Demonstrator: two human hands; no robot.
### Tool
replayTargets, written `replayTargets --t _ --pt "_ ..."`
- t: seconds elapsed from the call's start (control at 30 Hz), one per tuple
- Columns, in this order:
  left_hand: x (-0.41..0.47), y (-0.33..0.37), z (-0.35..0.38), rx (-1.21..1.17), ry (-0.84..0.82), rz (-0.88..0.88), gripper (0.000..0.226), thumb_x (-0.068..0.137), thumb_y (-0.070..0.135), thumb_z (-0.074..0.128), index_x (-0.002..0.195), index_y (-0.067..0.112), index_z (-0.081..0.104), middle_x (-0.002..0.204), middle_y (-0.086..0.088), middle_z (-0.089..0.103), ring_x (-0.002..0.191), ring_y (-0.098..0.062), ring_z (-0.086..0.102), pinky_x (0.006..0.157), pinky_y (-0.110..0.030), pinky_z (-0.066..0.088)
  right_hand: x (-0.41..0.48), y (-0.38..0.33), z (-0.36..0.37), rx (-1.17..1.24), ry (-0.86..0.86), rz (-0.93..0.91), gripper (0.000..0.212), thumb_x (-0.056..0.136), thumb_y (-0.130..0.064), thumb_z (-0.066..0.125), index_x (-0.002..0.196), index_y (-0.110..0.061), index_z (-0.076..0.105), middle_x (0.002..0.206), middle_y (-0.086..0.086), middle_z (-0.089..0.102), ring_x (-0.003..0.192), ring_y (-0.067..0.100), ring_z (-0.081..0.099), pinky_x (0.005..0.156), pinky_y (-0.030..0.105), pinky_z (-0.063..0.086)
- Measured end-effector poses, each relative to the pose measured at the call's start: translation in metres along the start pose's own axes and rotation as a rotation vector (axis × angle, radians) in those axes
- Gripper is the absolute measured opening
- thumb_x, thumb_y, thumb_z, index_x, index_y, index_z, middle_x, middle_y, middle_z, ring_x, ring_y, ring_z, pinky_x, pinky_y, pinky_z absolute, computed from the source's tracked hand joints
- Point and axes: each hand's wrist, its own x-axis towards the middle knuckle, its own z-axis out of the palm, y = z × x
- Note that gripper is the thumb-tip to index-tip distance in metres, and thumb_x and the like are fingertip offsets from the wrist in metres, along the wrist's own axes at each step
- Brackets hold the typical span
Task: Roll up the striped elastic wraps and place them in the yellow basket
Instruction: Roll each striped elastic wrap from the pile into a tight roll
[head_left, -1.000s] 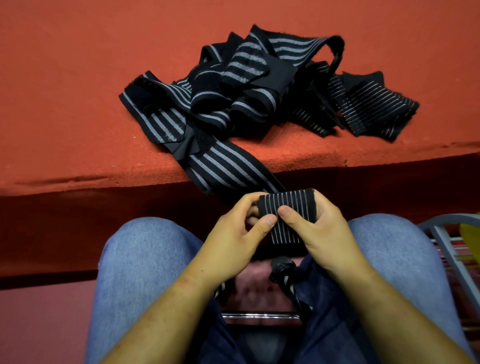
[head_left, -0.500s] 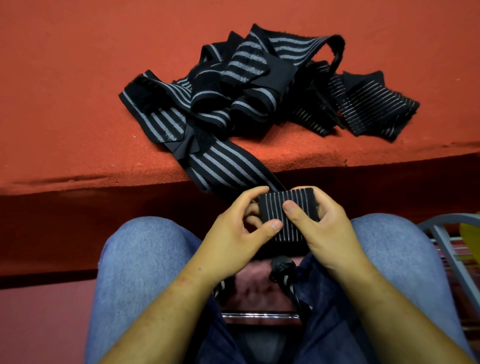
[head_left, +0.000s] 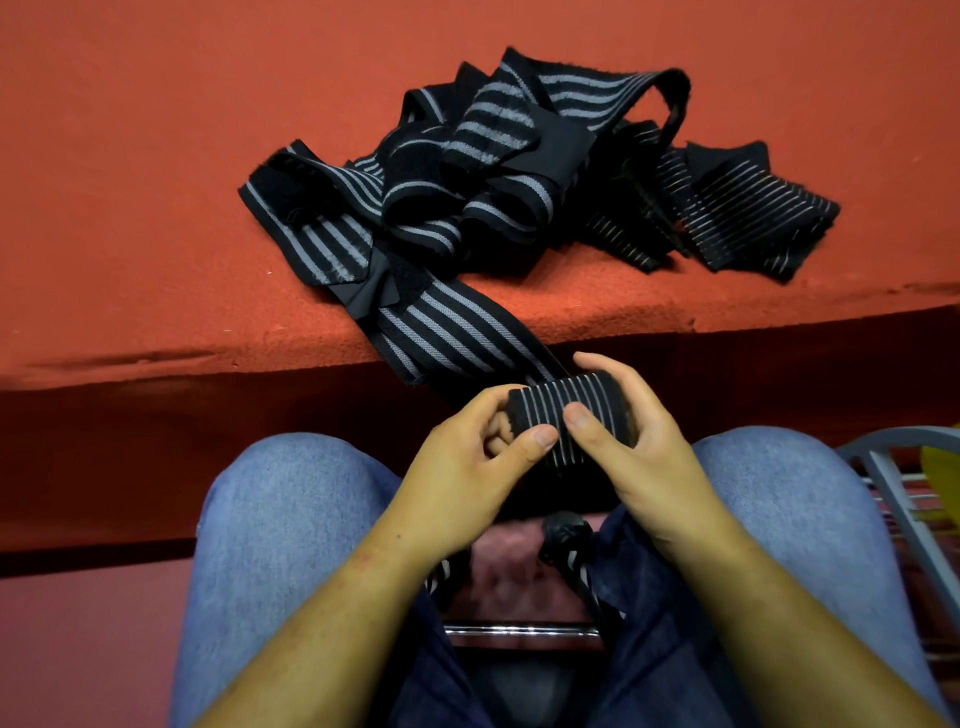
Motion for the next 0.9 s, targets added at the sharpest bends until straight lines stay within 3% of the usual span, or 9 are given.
replayTargets --t 0.2,0.33,0.47,0.53,0.63,0.73,0.9 --pt "-0.0011 0.0008 0.0014 -0.023 -0.007 -0.016 0.043 0.089 0.051 0.069 0.129 0.041 0.058 0.113 0.000 0.073 0.104 -0.034 0.067 0.097 -0.055 0.054 0.0010 0.0011 0.0007 -0.006 0.051 0.005 0.041 0.081 -0.042 0.077 0.118 -0.025 0.067 0.102 -0.001 0.077 0.094 0.011 0.073 0.083 0.028 0.057" --pt "-0.0029 0.0019 0.0005 0.058 0.018 0.031 0.056 0.089 0.034 0.080 0.135 0.047 0.052 0.112 0.011 0.068 0.090 -0.015 0.066 0.086 -0.039 0.058 0.0024 0.0030 0.0008 0.031 0.070 0.009 0.038 0.080 -0.039 0.077 0.110 -0.016 0.070 0.096 0.003 0.079 0.089 0.012 0.074 0.080 0.026 0.056" --pt "-0.0035 0.0042 -0.0027 0.104 0.046 0.066 0.045 0.090 0.029 0.080 0.127 0.041 0.058 0.095 0.010 0.066 0.074 0.000 0.056 0.074 -0.016 0.048 0.0038 0.0040 0.0022 0.035 0.052 0.021 0.038 0.082 -0.045 0.080 0.106 -0.018 0.070 0.090 0.000 0.078 0.084 0.008 0.072 0.077 0.023 0.055" --pt "-0.0031 0.0045 -0.0030 0.110 0.051 0.065 0.039 0.091 0.028 0.079 0.124 0.037 0.061 0.093 0.009 0.066 0.073 0.000 0.055 0.073 -0.014 0.047 0.0041 0.0055 0.0018 0.011 0.036 0.024 0.038 0.083 -0.050 0.082 0.104 -0.020 0.070 0.090 -0.002 0.076 0.084 0.007 0.069 0.077 0.024 0.055" --pt "-0.0005 0.0006 -0.0029 0.090 0.046 0.064 0.030 0.094 0.032 0.075 0.121 0.036 0.062 0.098 0.007 0.070 0.083 -0.017 0.063 0.083 -0.030 0.055 0.0036 0.0076 0.0002 -0.057 0.009 0.000 0.041 0.078 -0.056 0.076 0.109 -0.030 0.070 0.099 -0.002 0.075 0.091 0.009 0.070 0.083 0.026 0.057" --pt "0.0013 -0.0024 -0.0024 0.059 0.037 0.047 0.026 0.094 0.044 0.069 0.118 0.036 0.063 0.102 -0.001 0.072 0.096 -0.031 0.067 0.090 -0.049 0.054 0.0032 0.0078 0.0002 -0.101 -0.010 -0.032 0.036 0.082 -0.047 0.078 0.113 -0.033 0.068 0.102 -0.003 0.074 0.094 0.010 0.069 0.086 0.027 0.057" --pt "0.0006 -0.0029 -0.0013 -0.013 0.020 0.016 0.028 0.091 0.052 0.066 0.114 0.036 0.067 0.103 0.000 0.076 0.100 -0.033 0.070 0.092 -0.054 0.056 0.0027 0.0070 0.0016 -0.065 0.009 -0.027 0.029 0.084 -0.044 0.081 0.095 -0.021 0.068 0.086 -0.001 0.073 0.079 0.008 0.067 0.072 0.027 0.056"
